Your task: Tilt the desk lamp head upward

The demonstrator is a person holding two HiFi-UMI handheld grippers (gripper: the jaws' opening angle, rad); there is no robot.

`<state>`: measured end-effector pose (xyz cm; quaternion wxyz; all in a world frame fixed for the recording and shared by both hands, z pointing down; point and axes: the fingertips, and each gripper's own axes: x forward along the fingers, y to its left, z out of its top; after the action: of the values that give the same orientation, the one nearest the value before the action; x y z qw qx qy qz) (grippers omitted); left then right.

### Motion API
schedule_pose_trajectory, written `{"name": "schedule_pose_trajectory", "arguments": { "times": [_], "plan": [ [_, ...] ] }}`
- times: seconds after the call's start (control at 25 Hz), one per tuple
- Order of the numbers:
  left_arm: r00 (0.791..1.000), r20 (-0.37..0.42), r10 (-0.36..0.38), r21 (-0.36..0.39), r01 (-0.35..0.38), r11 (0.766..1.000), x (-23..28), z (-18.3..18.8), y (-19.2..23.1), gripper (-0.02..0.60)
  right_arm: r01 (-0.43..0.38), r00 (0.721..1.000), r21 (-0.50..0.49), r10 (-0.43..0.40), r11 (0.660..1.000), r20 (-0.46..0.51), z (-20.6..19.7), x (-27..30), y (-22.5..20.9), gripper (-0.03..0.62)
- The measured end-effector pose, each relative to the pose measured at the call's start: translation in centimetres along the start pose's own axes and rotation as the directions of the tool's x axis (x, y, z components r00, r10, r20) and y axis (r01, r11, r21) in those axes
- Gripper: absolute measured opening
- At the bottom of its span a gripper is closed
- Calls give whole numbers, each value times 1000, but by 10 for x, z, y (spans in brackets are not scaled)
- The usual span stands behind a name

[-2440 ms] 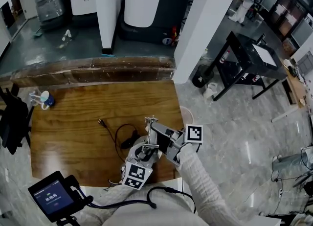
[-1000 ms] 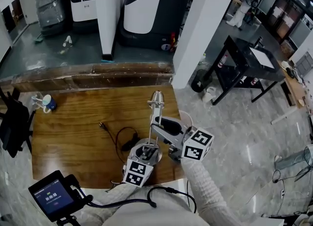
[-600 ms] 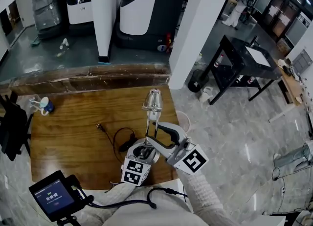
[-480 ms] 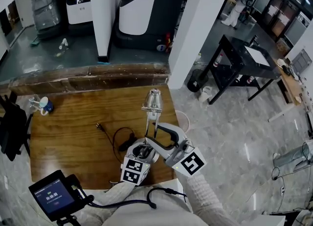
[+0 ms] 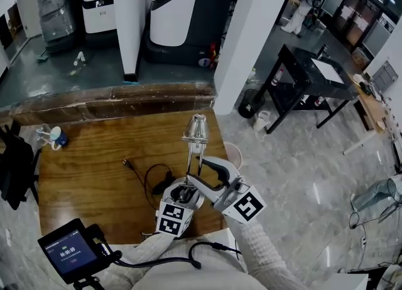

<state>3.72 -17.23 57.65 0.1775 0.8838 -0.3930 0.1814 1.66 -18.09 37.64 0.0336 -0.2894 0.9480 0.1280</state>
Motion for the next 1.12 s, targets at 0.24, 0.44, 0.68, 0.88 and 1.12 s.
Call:
{"name": "schedule_pose_trajectory", "arguments": {
  "times": [0.24,0.44,0.68,0.88,1.12],
  "plan": [
    [1000,3,-5,0,5,1000,1,0,0,178,51,998,196,-56,979,20,-4,-11,-21,160],
    [1000,11,-4,4,3,1000,1,1,1,176,5,997,369,-31,930,65,-10,-8,-29,162],
    [1000,23,-18,7,18,1000,2,2,-2,173,-122,992,639,69,759,107,-24,-2,-38,100],
    [1000,19,-24,11,23,1000,4,1,-2,173,-77,996,475,86,877,2,-23,3,-35,106],
    [999,28,-17,7,17,1000,3,4,-2,172,-32,999,175,36,984,-20,-7,-1,-18,120]
  ]
}}
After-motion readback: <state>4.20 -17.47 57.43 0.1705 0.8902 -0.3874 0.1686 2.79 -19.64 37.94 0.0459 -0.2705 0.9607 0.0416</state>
